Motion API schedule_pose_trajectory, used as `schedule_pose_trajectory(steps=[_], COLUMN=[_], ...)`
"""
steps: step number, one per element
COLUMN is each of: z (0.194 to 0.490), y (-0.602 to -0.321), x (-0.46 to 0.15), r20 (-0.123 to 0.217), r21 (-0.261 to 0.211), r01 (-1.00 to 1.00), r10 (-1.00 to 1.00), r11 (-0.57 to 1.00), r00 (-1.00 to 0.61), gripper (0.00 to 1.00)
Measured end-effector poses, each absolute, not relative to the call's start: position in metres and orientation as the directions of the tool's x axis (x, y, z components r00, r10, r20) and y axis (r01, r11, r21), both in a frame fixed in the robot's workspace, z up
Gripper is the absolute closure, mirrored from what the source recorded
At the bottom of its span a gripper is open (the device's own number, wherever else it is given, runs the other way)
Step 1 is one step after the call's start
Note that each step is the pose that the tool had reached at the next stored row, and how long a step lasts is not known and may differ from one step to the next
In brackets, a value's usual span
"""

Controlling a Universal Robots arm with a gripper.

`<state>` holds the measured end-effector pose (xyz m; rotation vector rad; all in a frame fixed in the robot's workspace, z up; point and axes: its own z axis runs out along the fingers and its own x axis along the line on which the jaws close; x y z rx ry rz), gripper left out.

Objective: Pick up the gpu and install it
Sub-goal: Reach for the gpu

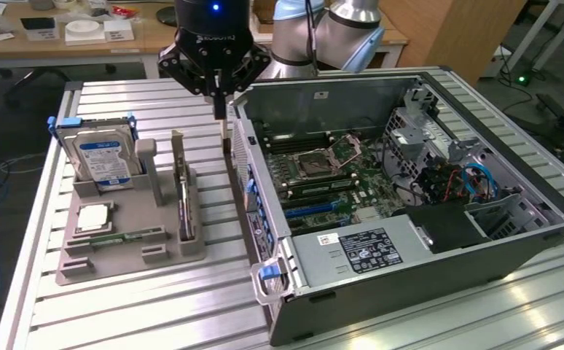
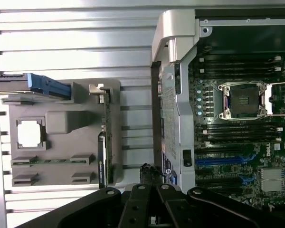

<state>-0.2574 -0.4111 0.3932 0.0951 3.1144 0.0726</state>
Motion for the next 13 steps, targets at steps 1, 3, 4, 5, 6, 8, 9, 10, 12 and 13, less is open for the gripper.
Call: schedule_pose_trajectory(steps=[1, 3, 4, 5, 6, 8, 9, 10, 12, 13], z=[0.393, 0.393, 0.393, 0.393, 0.393, 0.393, 0.393, 0.393, 0.393, 0.393], y=[-0.411, -0.411, -0.411, -0.411, -0.411, -0.411, -0.411, -0.411, -0.411, -0.411], x=[-0.258, -0.260, -0.261, -0.262, -0.263, -0.265, -0.266, -0.267, -0.268, -0.269], r20=[-0.024, -0.023, -0.024, -0.023, -0.024, -0.023, -0.024, -0.024, -0.023, -0.024], r21=[0.047, 0.047, 0.047, 0.047, 0.047, 0.047, 0.047, 0.047, 0.047, 0.047], r01=[0.060, 0.060, 0.060, 0.060, 0.060, 0.060, 0.060, 0.060, 0.060, 0.060], r10=[0.062, 0.062, 0.062, 0.062, 0.062, 0.062, 0.062, 0.062, 0.062, 0.062], r11=[0.997, 0.997, 0.997, 0.997, 0.997, 0.997, 0.997, 0.997, 0.997, 0.997], r00=[-0.998, -0.998, -0.998, -0.998, -0.998, -0.998, -0.998, -0.998, -0.998, -0.998], gripper=[0.90, 0.90, 0.90, 0.90, 0.90, 0.90, 0.90, 0.90, 0.90, 0.90])
